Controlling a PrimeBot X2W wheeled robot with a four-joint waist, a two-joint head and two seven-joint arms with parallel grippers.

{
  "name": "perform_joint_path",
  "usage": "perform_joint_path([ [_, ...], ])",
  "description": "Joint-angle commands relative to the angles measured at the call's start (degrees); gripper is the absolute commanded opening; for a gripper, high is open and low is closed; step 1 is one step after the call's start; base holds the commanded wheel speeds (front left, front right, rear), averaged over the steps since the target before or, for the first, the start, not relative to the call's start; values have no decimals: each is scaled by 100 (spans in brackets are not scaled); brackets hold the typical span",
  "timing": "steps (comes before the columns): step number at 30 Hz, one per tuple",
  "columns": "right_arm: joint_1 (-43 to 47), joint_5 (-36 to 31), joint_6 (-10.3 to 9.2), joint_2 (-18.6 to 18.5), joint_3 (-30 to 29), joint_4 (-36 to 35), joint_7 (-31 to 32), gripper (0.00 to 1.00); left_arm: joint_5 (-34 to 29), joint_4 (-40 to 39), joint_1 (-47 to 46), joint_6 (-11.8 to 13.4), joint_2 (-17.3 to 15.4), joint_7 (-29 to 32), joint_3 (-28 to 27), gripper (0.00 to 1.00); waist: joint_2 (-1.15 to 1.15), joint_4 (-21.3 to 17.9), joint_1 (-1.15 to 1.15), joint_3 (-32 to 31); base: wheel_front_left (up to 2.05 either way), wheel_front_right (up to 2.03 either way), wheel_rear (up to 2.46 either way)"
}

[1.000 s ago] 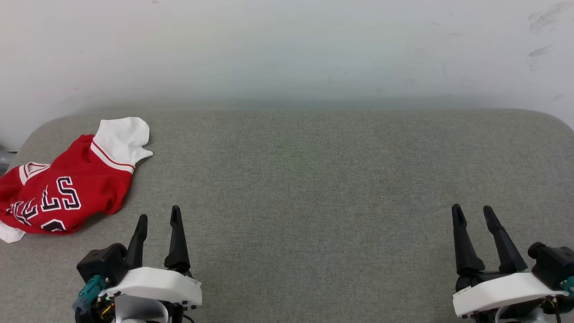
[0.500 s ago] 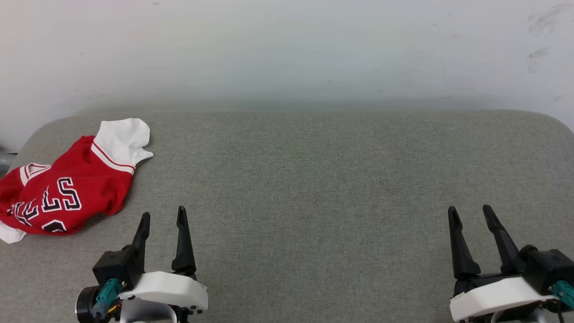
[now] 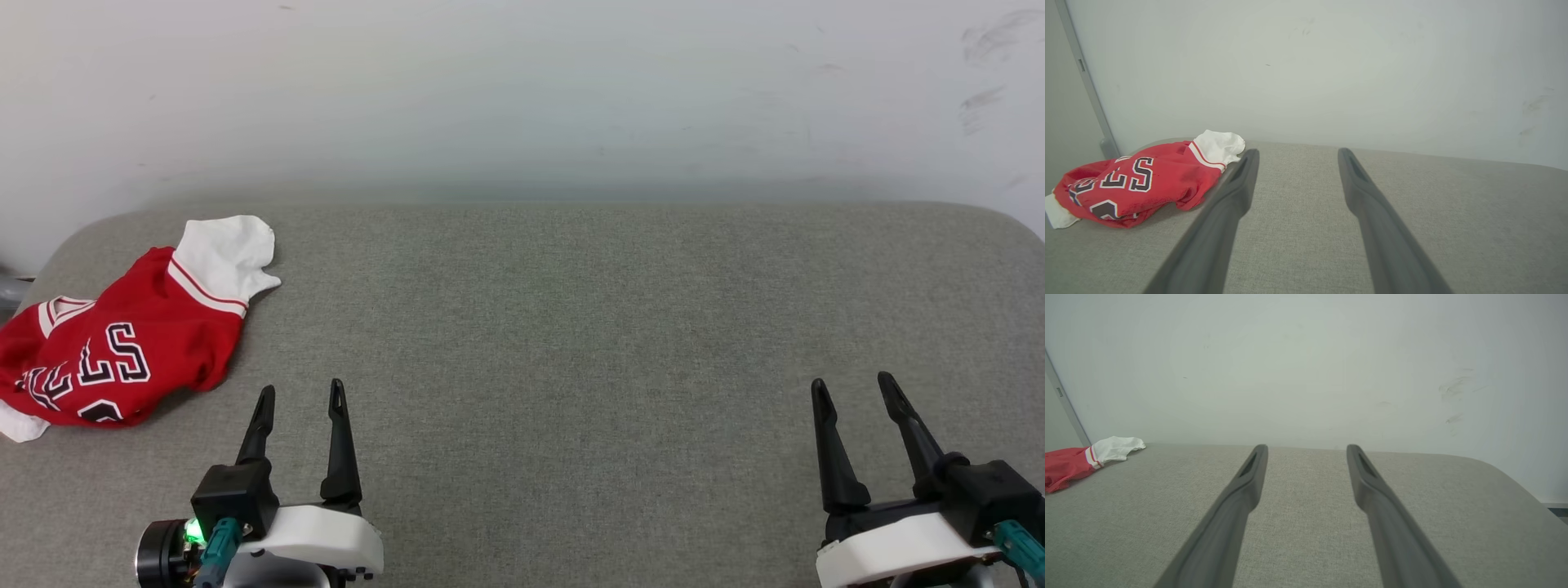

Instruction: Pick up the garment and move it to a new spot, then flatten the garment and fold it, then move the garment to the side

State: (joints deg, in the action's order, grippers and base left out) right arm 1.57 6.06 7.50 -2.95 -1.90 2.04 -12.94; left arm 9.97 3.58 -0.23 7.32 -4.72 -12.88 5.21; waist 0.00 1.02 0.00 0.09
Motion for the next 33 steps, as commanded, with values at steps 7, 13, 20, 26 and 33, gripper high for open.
perform_joint_path([
  [7,82,-319,-2,12,20,-91,-116,100,-399,-93,80,45,20,-119,18,100,0,15,0,12,0,0,0],
  [13,95,-470,-3,13,14,-112,-183,100,-658,-91,100,65,32,-179,25,100,0,23,0,38,0,0,0],
  [20,109,-443,-3,13,23,-166,-238,100,-880,-88,97,54,56,-248,0,100,0,36,0,65,0,0,0],
  [26,115,-219,-3,13,8,-148,-231,100,-866,-77,103,22,74,-236,-35,100,0,37,0,81,0,0,0],
  [33,107,28,-3,13,-48,-88,-231,100,-862,-47,96,-20,97,-236,-55,100,0,40,0,104,0,0,0],
])
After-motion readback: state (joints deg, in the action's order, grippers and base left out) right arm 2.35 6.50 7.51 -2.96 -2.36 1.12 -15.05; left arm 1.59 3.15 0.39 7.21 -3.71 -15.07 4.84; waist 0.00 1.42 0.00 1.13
